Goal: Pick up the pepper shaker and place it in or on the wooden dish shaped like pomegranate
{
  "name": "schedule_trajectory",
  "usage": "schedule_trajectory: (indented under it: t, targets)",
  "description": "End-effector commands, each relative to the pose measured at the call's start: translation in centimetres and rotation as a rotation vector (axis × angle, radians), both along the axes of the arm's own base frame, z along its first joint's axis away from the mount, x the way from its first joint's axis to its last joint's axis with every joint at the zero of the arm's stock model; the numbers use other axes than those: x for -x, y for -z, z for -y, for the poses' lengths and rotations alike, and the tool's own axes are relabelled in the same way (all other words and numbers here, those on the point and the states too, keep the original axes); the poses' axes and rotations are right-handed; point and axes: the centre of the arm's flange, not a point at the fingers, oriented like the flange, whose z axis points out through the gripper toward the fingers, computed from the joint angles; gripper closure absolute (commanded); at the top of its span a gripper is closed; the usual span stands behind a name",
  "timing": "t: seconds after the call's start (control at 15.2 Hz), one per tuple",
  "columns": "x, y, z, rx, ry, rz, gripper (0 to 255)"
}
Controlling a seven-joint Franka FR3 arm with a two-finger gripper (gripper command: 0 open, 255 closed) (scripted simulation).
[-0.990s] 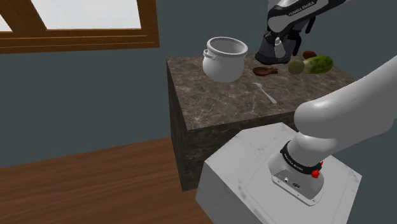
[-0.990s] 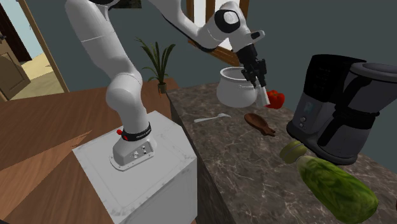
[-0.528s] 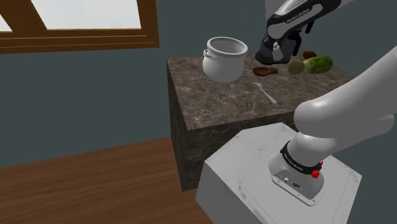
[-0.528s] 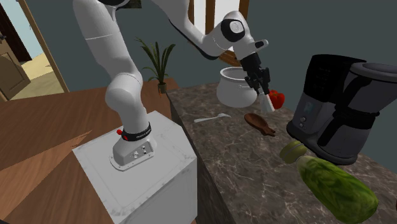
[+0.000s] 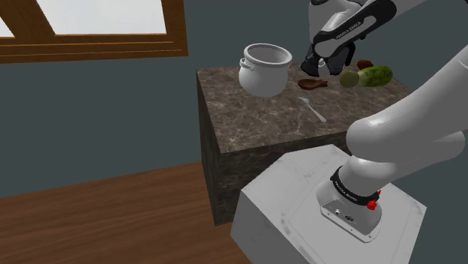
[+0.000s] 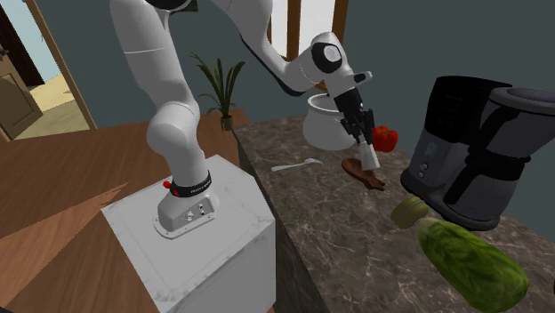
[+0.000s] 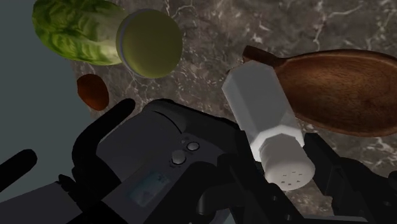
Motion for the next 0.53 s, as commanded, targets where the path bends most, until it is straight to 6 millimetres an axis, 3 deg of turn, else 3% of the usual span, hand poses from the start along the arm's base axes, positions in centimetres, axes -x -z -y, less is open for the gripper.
schedule_trajectory:
  t: [0.0,0.2,0.46]
  targets:
    - [-0.1,1.1,0.0,0.000,0.000,0.001,255]
    - [-0.1,2.7,0.0,0.000,0.000,0.001,255]
    - [-0.1,2.7,0.0,0.000,0.000,0.001,255]
